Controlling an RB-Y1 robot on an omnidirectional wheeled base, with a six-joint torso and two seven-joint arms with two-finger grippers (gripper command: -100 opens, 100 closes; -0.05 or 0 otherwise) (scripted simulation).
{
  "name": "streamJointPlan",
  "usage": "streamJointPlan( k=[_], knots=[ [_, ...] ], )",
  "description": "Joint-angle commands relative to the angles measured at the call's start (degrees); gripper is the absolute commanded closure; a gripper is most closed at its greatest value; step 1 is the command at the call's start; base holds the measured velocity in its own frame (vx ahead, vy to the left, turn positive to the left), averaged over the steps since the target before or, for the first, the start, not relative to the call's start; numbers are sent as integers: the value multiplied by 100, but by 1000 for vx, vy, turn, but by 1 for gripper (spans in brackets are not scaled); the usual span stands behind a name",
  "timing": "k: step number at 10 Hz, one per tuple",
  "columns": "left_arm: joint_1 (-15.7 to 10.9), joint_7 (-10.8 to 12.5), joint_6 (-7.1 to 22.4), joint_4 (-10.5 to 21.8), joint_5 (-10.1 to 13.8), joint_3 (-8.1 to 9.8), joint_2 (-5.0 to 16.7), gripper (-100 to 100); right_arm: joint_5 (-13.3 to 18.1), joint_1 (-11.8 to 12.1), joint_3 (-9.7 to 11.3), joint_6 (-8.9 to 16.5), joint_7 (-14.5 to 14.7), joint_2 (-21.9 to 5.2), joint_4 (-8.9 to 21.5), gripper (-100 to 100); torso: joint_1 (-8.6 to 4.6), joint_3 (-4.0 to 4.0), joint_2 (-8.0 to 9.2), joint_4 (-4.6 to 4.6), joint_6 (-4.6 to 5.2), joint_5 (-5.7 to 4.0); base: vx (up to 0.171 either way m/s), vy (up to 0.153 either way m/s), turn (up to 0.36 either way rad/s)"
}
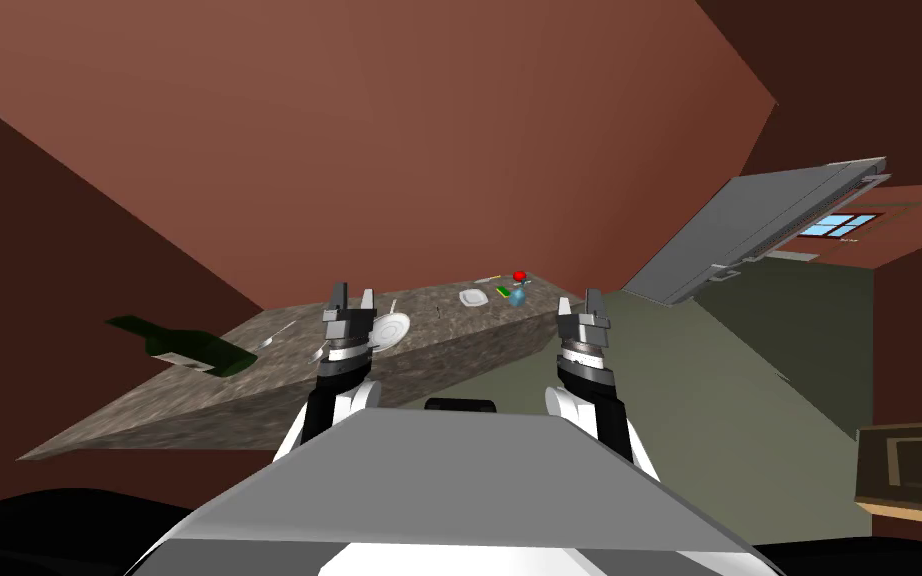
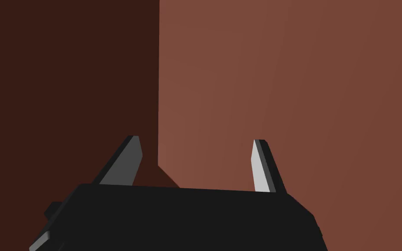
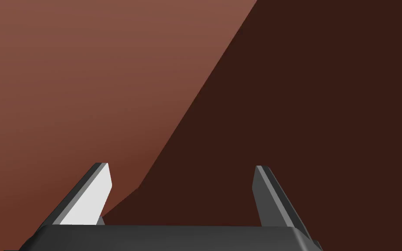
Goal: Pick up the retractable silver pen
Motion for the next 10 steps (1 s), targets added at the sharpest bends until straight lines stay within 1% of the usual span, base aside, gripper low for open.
streamJointPlan(
  k=[1,5,6,7,8,9,10],
  knots=[
    [13,-23,41,24,39,0,200,-100,0,0,0,0,0,0,0,0,0,0,0,0,0,0,-1,-3,-54],
    [94,-160,258,139,258,13,882,-100,0,-1,0,0,0,0,0,0,0,2,4,1,2,0,-7,-5,-123],
    [94,-160,258,139,258,13,964,-100,0,0,0,0,0,0,0,0,0,2,4,1,1,0,-7,-1,-47],
    [125,-209,330,176,336,23,1175,-100,0,0,0,0,0,0,0,0,1,2,3,1,0,0,-7,-4,-89],
    [125,-209,330,176,336,23,1208,-100,0,0,0,0,0,0,0,0,1,2,3,1,1,0,-7,-1,-70],
    [158,-264,407,214,420,36,1446,-100,0,0,0,0,0,0,0,0,1,2,3,1,0,0,-11,-4,-149],
    [196,-322,488,253,511,52,1625,-100,0,-1,0,0,0,0,0,0,1,2,4,1,2,0,-15,-2,-219]
  ],
)
